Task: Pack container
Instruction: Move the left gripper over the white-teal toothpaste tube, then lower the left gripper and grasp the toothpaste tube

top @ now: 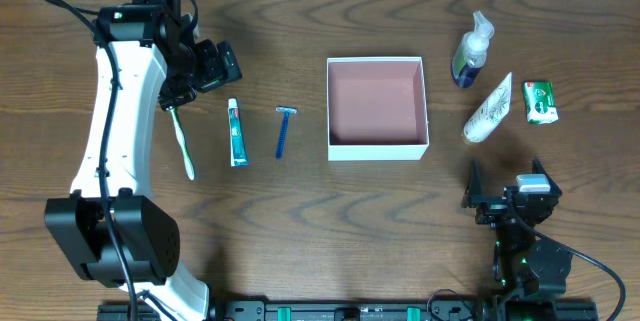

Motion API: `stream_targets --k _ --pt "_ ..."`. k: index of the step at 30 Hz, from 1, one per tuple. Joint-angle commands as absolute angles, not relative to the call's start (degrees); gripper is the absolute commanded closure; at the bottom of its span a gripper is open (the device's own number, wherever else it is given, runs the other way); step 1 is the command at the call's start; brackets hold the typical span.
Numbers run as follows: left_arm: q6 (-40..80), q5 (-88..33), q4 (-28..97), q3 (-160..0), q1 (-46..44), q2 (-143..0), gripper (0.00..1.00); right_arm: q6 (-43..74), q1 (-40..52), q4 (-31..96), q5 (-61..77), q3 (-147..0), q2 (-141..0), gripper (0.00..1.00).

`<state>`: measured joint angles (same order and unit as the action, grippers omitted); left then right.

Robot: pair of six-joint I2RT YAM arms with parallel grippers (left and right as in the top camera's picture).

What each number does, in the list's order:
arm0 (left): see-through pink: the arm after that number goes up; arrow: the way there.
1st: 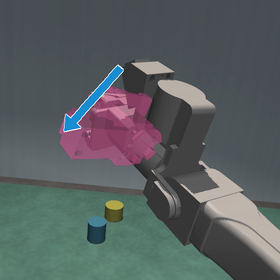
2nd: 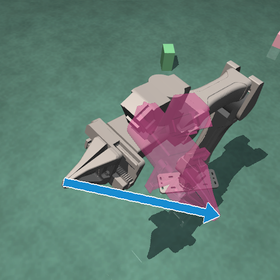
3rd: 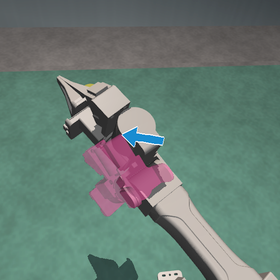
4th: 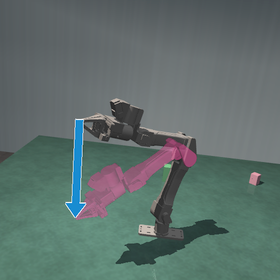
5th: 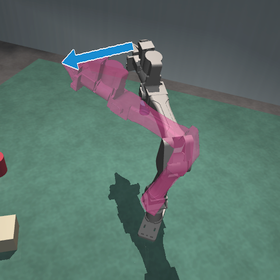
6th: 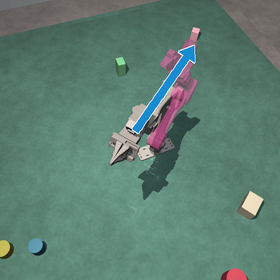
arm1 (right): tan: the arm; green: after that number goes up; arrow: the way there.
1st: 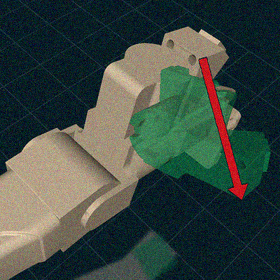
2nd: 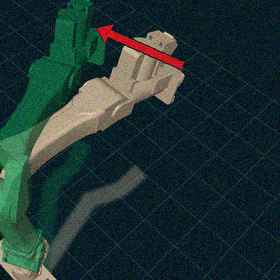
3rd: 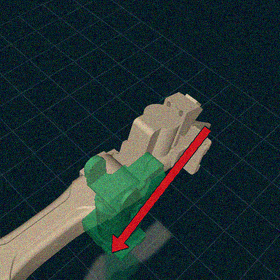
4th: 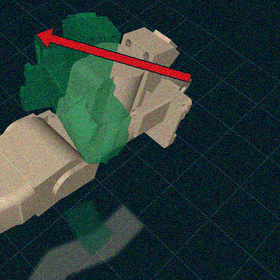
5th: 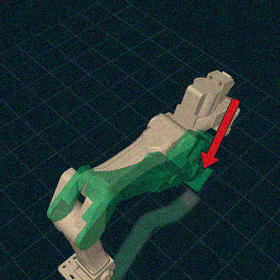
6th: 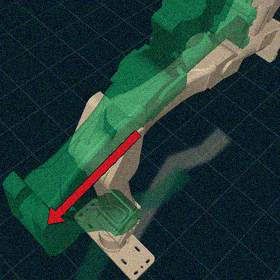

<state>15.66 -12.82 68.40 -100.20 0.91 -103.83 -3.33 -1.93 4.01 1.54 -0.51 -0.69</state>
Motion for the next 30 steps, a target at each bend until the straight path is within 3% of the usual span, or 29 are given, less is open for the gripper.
stream_targets --k 1,8,30 --pt "12.01 -6.68 69.19 -100.40 0.75 -105.49 0.02 -2.61 -1.10 4.10 1.54 -0.32 -0.38 0.01" --pt "5.13 -5.13 69.36 -100.03 0.82 -111.92 0.02 -2.61 -1.10 4.10 1.54 -0.32 -0.38 0.01" --pt "7.35 -4.67 64.95 -99.53 -1.43 -124.42 0.02 -2.61 -1.10 4.10 1.54 -0.32 -0.38 0.01"
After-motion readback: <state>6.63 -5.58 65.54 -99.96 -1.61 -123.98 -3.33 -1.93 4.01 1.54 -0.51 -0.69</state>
